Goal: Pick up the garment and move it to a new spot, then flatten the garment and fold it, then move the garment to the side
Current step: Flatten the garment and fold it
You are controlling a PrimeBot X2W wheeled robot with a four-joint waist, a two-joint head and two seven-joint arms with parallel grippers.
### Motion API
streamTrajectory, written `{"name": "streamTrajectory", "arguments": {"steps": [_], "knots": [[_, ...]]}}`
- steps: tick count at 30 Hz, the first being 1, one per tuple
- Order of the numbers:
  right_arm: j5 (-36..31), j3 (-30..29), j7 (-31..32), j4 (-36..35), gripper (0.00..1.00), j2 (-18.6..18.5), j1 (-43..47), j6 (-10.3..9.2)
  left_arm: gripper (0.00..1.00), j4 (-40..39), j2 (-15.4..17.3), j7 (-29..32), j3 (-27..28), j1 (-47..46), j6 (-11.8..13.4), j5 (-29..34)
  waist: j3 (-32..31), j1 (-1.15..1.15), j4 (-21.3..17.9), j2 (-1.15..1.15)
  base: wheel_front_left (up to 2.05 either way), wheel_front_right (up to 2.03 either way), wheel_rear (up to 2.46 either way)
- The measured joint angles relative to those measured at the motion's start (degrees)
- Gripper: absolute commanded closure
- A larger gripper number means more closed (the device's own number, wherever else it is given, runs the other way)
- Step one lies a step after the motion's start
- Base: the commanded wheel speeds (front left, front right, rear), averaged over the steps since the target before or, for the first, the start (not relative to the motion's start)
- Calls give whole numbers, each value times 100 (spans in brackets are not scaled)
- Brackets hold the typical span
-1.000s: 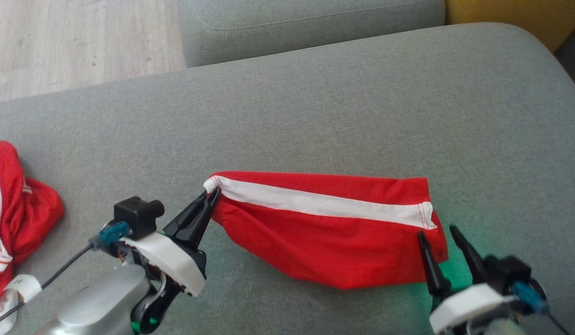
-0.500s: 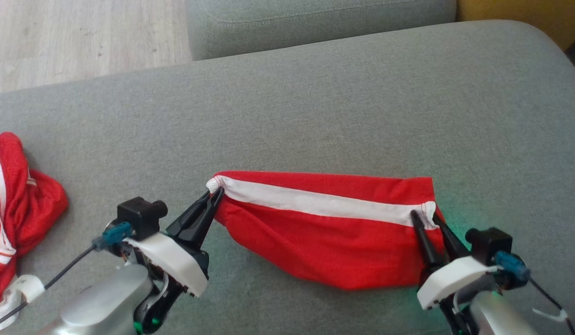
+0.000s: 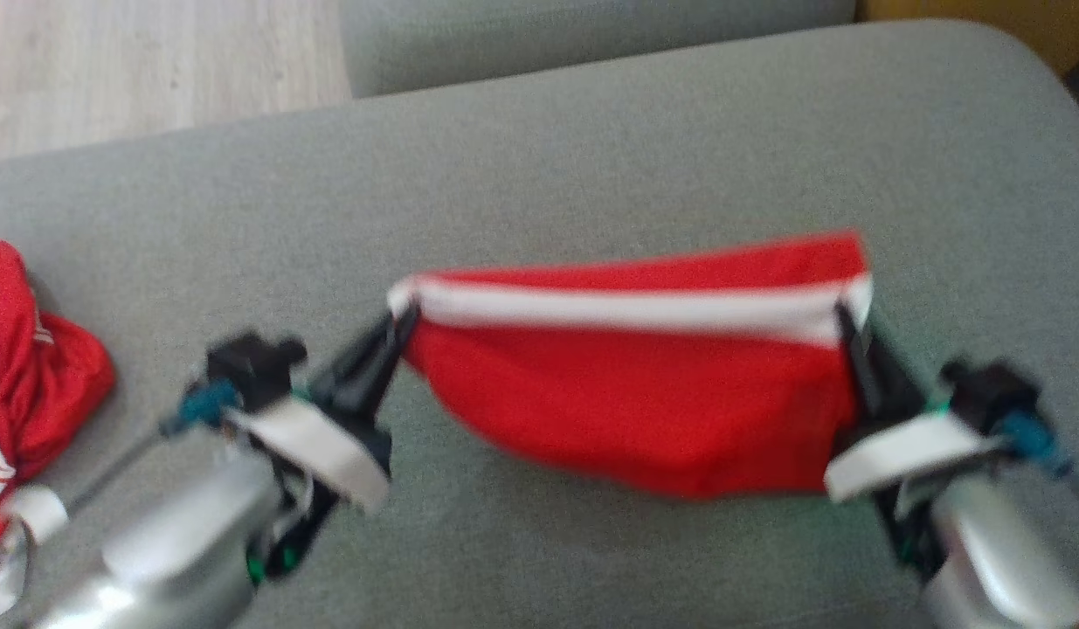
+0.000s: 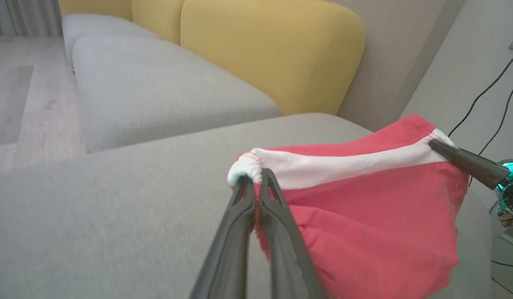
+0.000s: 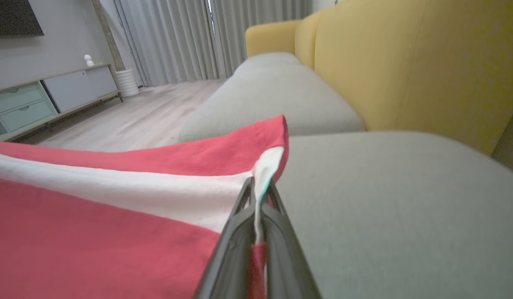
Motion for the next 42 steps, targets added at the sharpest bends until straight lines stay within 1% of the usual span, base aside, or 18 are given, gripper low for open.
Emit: {"name": "streamTrajectory", "arguments": {"steps": [3, 6, 9, 13, 16, 19, 22, 24, 26, 29, 30, 33, 37, 38, 42], "knots": [[66, -49, 0, -353, 100, -241, -502, 0, 100, -88, -3, -8, 232, -525, -24, 234, 178, 0, -21, 0, 0, 0, 0], [207, -76, 20, -601, 100, -644, -1509, 0, 100, -45, -52, -51, 524, -1412, -105, 483, 415, 0, -40, 0, 0, 0, 0], [404, -110, 75, -721, 100, -1077, -2831, 0, 100, 141, -337, -57, 979, -2518, -156, 719, 715, 2, -48, 0, 0, 0, 0], [527, -58, 108, -731, 100, -1549, -4300, 0, 100, 286, -858, -104, 1781, -3795, -193, 1236, 1136, 2, -25, 0, 0, 0, 0], [512, 36, 65, -634, 100, -1622, -4966, 0, 100, 378, -1102, -107, 2250, -4195, -321, 1572, 1393, 2, -1, 0, 0, 0, 0], [465, 146, 55, -515, 100, -1615, -5127, 0, 100, 522, -1236, -107, 2468, -4031, -439, 1774, 1531, 3, 42, 0, 0, 0, 0], [513, 151, 40, -390, 100, -1604, -4924, 0, 100, 576, -1288, -107, 2443, -3414, -516, 1867, 1517, 1, 96, 0, 0, 0, 0], [577, 146, 12, -350, 100, -1604, -4564, 0, 100, 548, -1315, -107, 2373, -2848, -561, 1913, 1478, -1, 124, 0, 0, 0, 0], [687, 143, 9, -269, 100, -1582, -4050, 1, 100, 504, -1361, -105, 2340, -2214, -566, 1939, 1426, 0, 155, 0, 0, 0, 0], [840, 127, 9, -210, 100, -1508, -3031, 1, 100, 480, -1432, -104, 2257, -1271, -595, 1938, 1304, 0, 185, 0, 0, 0, 0], [840, 127, 9, -210, 100, -1508, -3031, 1, 100, 480, -1432, -104, 2257, -1271, -595, 1938, 1304, 0, 185, 0, 0, 0, 0], [1016, 122, 11, -207, 100, -1362, -1961, 1, 100, 379, -1463, -100, 2198, -328, -610, 1863, 1125, 0, 186, 0, 0, 0, 0], [1112, 42, 16, -419, 100, -1222, -756, 1, 100, 59, -1494, -99, 2314, 826, -610, 1861, 842, -1, 151, 0, 0, 0, 0], [1111, -29, 69, -602, 100, -1162, -255, 1, 100, -91, -1522, -99, 2399, 1365, -610, 1996, 702, -2, 121, 0, 0, 0, 0], [1034, -282, 114, -992, 100, -988, 604, 1, 100, -288, -1588, -99, 2449, 2321, -610, 2198, 447, -2, 49, 0, 0, 0, 0]]}}
